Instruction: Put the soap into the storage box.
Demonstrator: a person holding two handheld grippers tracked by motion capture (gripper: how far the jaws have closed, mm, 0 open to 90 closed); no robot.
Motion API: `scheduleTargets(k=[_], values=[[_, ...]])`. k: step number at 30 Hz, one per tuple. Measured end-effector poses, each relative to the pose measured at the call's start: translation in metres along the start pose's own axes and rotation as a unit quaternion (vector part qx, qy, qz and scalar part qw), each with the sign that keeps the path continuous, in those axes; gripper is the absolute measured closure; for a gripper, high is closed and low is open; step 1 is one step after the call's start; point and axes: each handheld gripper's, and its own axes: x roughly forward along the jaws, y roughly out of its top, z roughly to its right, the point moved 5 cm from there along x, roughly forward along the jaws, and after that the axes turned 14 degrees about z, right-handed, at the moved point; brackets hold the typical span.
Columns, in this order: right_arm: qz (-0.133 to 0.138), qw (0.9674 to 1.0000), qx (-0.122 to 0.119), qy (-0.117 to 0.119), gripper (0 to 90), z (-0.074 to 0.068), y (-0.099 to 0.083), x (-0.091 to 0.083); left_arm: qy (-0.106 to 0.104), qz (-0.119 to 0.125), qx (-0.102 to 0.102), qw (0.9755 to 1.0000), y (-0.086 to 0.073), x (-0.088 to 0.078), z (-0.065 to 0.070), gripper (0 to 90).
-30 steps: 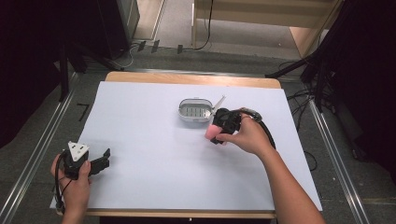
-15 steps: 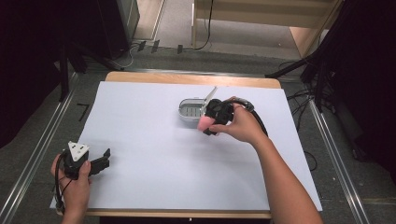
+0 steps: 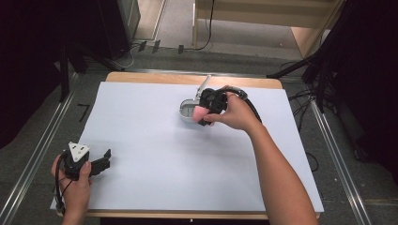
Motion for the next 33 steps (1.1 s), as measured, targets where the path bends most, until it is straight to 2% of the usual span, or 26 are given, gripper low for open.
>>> scheduleTargets(k=[3, 4, 8, 9, 15, 19, 20, 26, 27, 33], values=[[-0.003, 1.0000, -0.004, -0.002, 38.3, 0.006, 0.005, 0.002, 0.000, 0.000, -0.001, 1.0000, 0.000, 0.000, 0.000, 13.3], [-0.003, 0.9999, -0.013, -0.003, 38.3, 0.011, 0.007, 0.005, -0.001, 0.000, -0.001, 1.0000, 0.000, 0.000, 0.000, 13.3], [-0.011, 0.9998, -0.018, -0.008, 38.3, 0.015, 0.010, 0.008, -0.001, -0.001, -0.001, 1.0000, 0.000, 0.000, 0.000, 13.3], [-0.011, 0.9996, -0.027, -0.007, 38.3, 0.019, 0.013, 0.011, -0.001, -0.001, -0.002, 1.0000, 0.000, 0.000, 0.000, 13.3], [-0.016, 0.9991, -0.038, -0.008, 38.3, 0.027, 0.018, 0.019, 0.000, 0.000, -0.004, 1.0000, 0.000, 0.000, 0.000, 13.3], [-0.020, 0.9991, -0.033, -0.018, 38.3, 0.032, 0.020, 0.022, 0.000, -0.001, -0.004, 1.0000, 0.000, 0.000, 0.000, 13.3], [-0.020, 0.9989, -0.039, -0.016, 38.3, 0.035, 0.020, 0.023, 0.000, 0.000, -0.004, 1.0000, 0.000, 0.000, 0.000, 13.3], [-0.031, 0.9988, -0.035, -0.010, 38.3, 0.037, 0.017, 0.029, -0.001, -0.001, -0.005, 1.0000, 0.000, 0.000, 0.000, 13.3], [-0.033, 0.9986, -0.041, -0.009, 38.3, 0.038, 0.017, 0.031, -0.001, -0.001, -0.005, 1.0000, 0.000, 0.000, -0.001, 13.3], [-0.028, 0.9987, -0.043, -0.004, 38.3, 0.038, 0.020, 0.036, -0.001, -0.003, -0.005, 1.0000, 0.000, 0.000, -0.001, 13.3]])
